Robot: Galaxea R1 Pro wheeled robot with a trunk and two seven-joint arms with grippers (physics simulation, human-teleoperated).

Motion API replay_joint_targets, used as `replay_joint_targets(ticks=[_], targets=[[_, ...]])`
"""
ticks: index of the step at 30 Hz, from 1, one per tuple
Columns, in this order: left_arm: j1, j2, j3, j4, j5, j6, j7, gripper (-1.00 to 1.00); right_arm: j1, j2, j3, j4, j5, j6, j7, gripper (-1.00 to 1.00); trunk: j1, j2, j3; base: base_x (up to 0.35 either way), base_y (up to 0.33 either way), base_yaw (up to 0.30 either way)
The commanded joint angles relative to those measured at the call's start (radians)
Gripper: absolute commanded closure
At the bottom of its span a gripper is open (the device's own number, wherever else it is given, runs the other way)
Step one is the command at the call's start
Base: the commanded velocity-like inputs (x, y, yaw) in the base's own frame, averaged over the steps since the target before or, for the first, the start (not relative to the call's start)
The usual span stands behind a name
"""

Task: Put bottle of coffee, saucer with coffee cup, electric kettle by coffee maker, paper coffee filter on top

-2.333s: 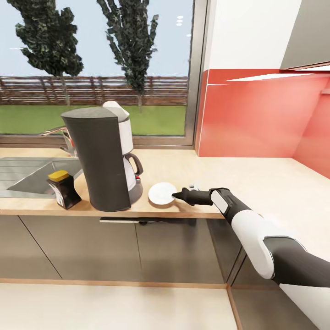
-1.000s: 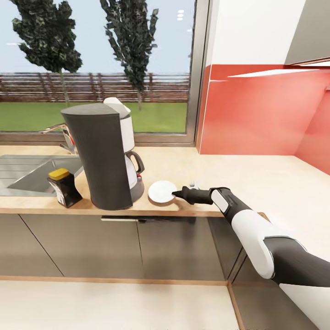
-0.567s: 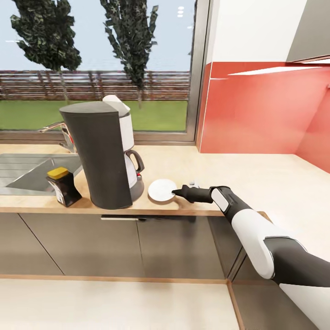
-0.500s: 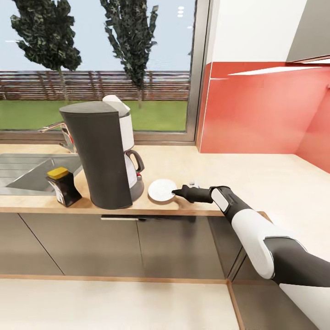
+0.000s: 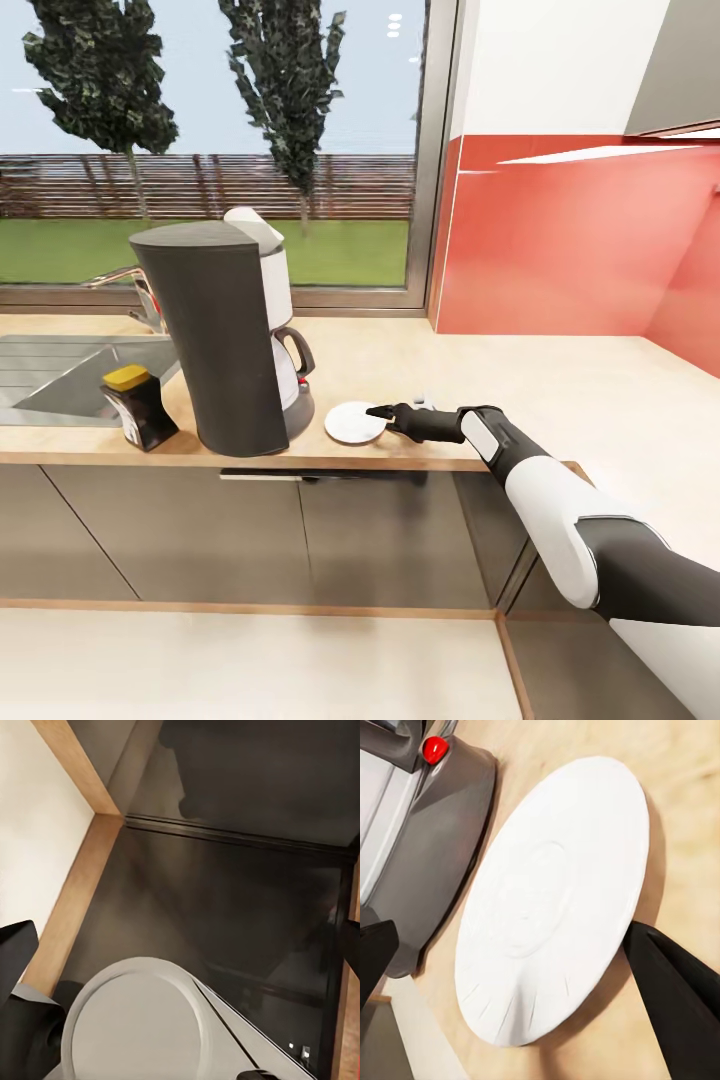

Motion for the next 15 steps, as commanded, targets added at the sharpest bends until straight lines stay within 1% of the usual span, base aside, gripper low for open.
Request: replay_joint_targets(ticks=[1, 5, 9, 12, 14, 15], targets=[[-0.001, 0.001, -0.009, 0.0, 0.009, 0.011, -0.003, -1.0, 0.0, 0.0, 0.007, 0.032, 0.011, 0.001, -0.003, -1.0, 0.0, 0.0, -0.001, 0.0, 0.0, 0.0], [-0.001, 0.001, -0.009, -0.001, 0.009, 0.011, -0.003, -1.0, 0.0, 0.0, 0.007, 0.032, 0.01, 0.001, -0.003, -1.0, 0.0, 0.0, -0.001, -0.001, -0.034, 0.0], [-0.001, 0.001, -0.009, -0.001, 0.01, 0.01, -0.004, -1.0, 0.001, 0.0, 0.007, 0.031, 0.011, 0.001, -0.003, -1.0, 0.0, 0.0, -0.001, -0.058, -0.219, 0.0], [-0.001, 0.001, -0.009, -0.001, 0.009, 0.01, -0.004, -1.0, 0.0, 0.0, 0.007, 0.03, 0.011, 0.0, -0.003, -1.0, 0.0, 0.0, -0.001, -0.056, -0.135, 0.0], [-0.001, 0.0, -0.009, -0.001, 0.009, 0.01, -0.004, -1.0, 0.0, 0.0, 0.007, 0.03, 0.011, -0.012, -0.003, -1.0, 0.0, 0.0, -0.001, -0.017, -0.041, 0.0], [-0.001, 0.0, -0.009, -0.002, 0.009, 0.01, -0.004, -1.0, 0.0, 0.0, 0.007, 0.029, 0.012, -0.032, -0.003, -1.0, 0.0, 0.0, -0.001, -0.01, -0.024, 0.0]])
